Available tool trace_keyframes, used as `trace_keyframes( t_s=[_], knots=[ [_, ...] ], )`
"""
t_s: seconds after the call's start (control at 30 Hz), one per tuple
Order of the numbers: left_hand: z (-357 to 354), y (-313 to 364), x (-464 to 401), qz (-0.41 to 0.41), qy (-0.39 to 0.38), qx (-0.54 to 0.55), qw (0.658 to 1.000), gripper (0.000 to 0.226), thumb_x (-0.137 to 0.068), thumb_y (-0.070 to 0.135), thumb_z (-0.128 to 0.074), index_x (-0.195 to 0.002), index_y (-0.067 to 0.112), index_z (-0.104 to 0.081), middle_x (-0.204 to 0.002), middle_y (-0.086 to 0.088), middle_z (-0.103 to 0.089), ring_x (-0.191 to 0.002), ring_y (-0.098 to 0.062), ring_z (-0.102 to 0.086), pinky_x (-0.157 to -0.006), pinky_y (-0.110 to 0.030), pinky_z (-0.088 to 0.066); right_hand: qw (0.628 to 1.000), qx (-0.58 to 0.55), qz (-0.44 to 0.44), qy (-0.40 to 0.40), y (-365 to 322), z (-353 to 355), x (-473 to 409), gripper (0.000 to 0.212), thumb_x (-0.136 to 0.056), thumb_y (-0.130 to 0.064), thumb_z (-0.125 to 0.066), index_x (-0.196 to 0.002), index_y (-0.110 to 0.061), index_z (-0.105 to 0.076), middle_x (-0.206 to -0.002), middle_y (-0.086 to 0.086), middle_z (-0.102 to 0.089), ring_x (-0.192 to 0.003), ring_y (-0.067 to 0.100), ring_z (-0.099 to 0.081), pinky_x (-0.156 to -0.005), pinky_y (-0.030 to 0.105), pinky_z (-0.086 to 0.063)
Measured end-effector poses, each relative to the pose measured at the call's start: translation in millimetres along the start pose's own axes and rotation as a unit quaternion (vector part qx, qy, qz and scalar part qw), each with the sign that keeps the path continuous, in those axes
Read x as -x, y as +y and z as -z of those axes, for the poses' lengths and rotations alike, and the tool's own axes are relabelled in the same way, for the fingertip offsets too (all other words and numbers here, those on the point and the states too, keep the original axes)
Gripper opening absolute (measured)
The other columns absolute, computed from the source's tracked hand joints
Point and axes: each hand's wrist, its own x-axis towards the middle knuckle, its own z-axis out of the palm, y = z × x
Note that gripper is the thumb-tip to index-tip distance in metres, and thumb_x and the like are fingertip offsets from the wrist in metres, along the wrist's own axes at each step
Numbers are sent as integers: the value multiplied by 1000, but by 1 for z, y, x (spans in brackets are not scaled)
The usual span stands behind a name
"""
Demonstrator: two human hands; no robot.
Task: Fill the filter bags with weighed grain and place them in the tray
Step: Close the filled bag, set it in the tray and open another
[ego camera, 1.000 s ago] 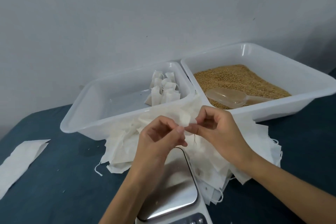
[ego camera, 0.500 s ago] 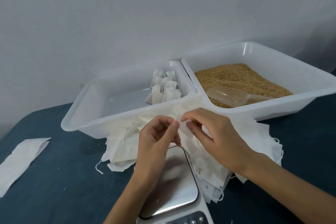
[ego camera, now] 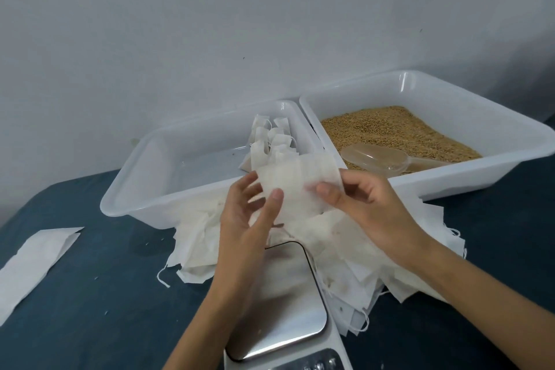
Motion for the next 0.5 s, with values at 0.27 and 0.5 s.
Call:
trace_keyframes(
  t_s=[0.27,0.5],
  knots=[
    [-8,-7,12,-161,-17,-177,971,21,-93,9,-74,-93,30,-77,-91,8,-71,-84,-18,-67,-72,-33,-56,980,161,42,114,7,3,1,10,-82,-18,-83,-85,-20,-73,-91,-6,-60,-62,16,-48,-62,37,-46],
    [-8,-7,11,-153,7,-154,976,17,-91,18,-72,-94,34,-71,-88,1,-71,-82,-25,-66,-74,-42,-56,999,28,24,22,3,-1,2,6,-97,-12,-66,-96,-7,-69,-94,9,-74,-40,25,-57,-44,30,-47]
  ],
)
